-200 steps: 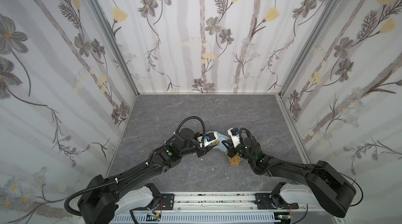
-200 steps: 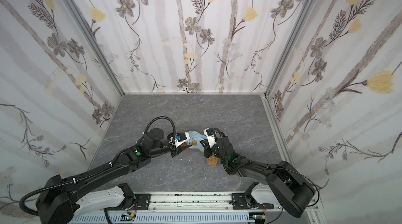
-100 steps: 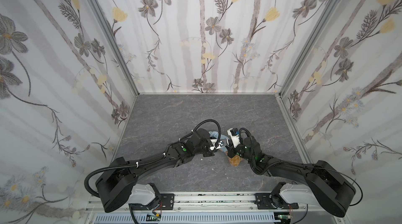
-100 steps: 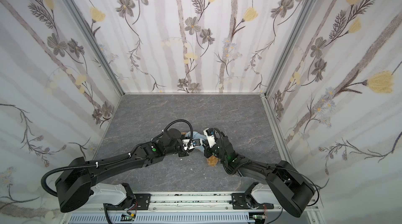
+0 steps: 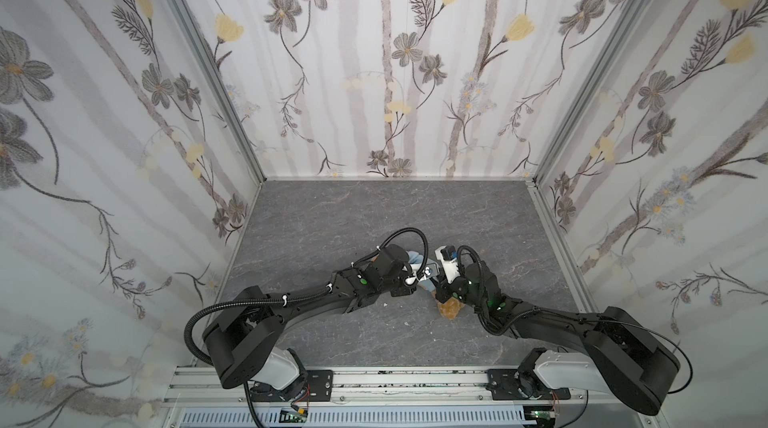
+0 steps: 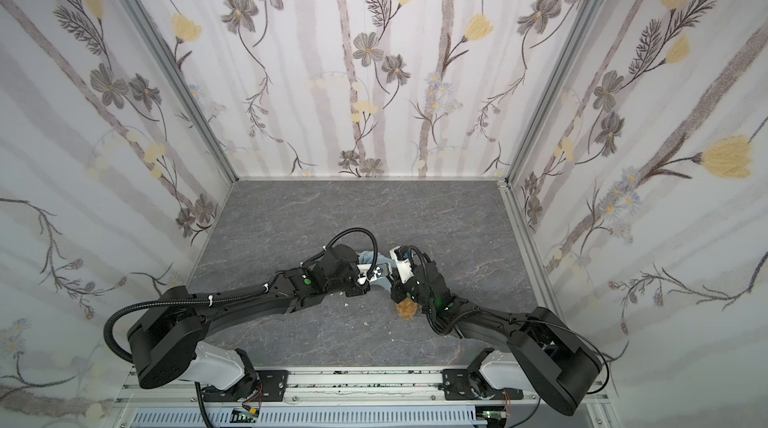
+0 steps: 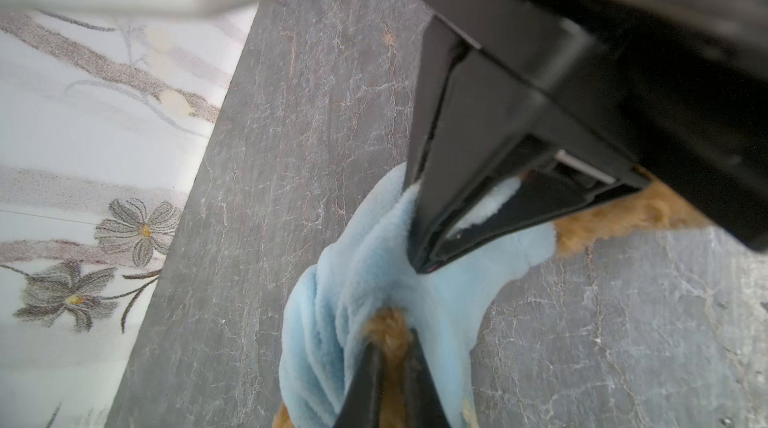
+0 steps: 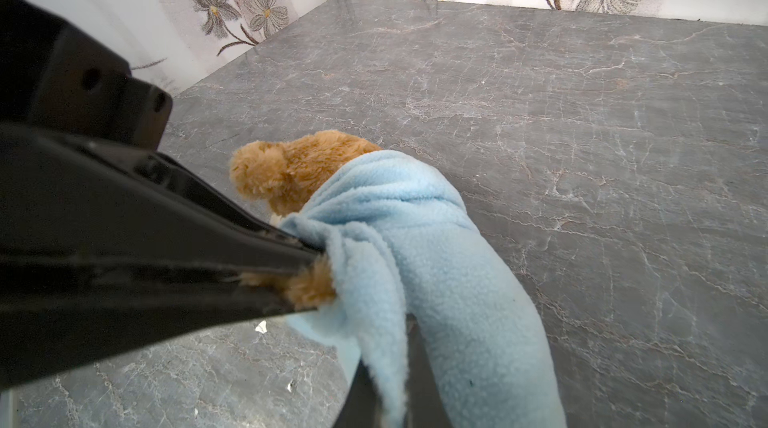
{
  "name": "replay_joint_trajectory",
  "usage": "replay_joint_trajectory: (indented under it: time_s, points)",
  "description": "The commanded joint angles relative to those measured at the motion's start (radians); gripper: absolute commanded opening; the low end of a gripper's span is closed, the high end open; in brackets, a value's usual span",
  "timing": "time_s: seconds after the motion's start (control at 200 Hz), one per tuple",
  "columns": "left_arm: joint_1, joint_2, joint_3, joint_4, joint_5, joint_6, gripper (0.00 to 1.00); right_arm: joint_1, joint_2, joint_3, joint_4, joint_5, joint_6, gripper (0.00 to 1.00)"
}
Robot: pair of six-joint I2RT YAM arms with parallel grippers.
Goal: Dress the teddy bear
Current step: 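Tug the hoodie hem toward the right gripper with left while right holds hood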
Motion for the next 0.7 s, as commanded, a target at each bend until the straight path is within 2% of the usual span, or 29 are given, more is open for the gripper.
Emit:
replay_joint_trajectory:
  time_s: [0.0, 0.185, 0.3, 0.435, 0.694]
  points:
    - [0.045, -0.065, -0.009, 0.047, 0.129, -0.135, 0.0, -0.005, -0.008, -0.026, 0.023, 0.069, 0.03, 0.0]
    - [0.128, -0.185, -0.086, 0.187, 0.342, -0.325, 0.0, -0.009, -0.005, -0.076, 0.065, 0.096, 0.092, 0.0]
    - [0.157, -0.231, -0.116, 0.226, 0.411, -0.387, 0.0, -0.009, -0.008, -0.086, 0.072, 0.107, 0.117, 0.0]
    - [0.214, -0.282, -0.169, 0.353, 0.502, -0.536, 0.0, -0.008, -0.002, -0.101, 0.082, 0.144, 0.147, 0.0]
    - [0.214, -0.311, -0.194, 0.472, 0.58, -0.712, 0.0, 0.009, 0.105, -0.064, 0.068, 0.171, 0.164, 0.0]
